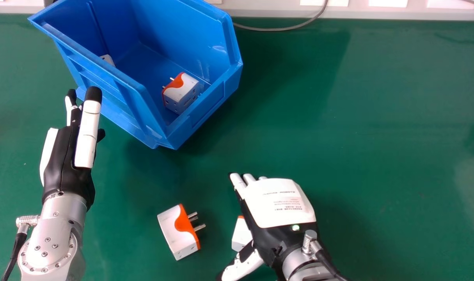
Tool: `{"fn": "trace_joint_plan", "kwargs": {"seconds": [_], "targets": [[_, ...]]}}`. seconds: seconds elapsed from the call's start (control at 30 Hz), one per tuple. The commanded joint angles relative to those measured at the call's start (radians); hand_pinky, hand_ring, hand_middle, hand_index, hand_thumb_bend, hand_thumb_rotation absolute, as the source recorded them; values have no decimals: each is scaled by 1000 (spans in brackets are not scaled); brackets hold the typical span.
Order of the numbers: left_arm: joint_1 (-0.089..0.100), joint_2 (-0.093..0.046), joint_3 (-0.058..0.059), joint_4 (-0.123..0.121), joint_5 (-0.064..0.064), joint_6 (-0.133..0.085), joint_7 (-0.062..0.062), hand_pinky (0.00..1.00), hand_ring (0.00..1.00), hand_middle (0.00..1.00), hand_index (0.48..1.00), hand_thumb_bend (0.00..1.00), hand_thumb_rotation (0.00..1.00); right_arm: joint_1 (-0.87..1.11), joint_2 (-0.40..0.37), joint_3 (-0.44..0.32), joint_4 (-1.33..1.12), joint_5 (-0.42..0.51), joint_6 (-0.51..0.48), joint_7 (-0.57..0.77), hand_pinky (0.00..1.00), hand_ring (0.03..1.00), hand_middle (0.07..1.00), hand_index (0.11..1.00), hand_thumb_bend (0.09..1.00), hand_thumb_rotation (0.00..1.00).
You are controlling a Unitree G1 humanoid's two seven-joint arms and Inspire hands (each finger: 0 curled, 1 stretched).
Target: Pick all objects and put in blue box
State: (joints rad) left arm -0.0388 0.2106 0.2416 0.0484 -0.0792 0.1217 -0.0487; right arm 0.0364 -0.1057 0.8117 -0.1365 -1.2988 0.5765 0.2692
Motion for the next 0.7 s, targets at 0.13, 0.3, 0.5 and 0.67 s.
{"fn": "trace_joint_plan", "kwargs": {"seconds": [0.13,0.3,0.5,0.67], "targets": [[-4,15,6,-53,2,-26,-3,938,979,1000,1000,747,1000,86,235,223,-65,53,-22,-22,297,398,488,530,514,0],[-2,16,9,-52,3,-28,0,945,985,1000,1000,740,1000,78,231,229,-62,62,-14,-26,302,400,484,530,515,0],[-4,15,10,-53,1,-24,0,940,981,1000,1000,739,1000,71,230,241,-65,59,2,-23,309,396,484,535,514,0],[-3,14,11,-56,-5,-23,-5,940,981,1000,1000,734,1000,72,225,244,-71,57,0,-24,302,394,483,537,513,0]]}}
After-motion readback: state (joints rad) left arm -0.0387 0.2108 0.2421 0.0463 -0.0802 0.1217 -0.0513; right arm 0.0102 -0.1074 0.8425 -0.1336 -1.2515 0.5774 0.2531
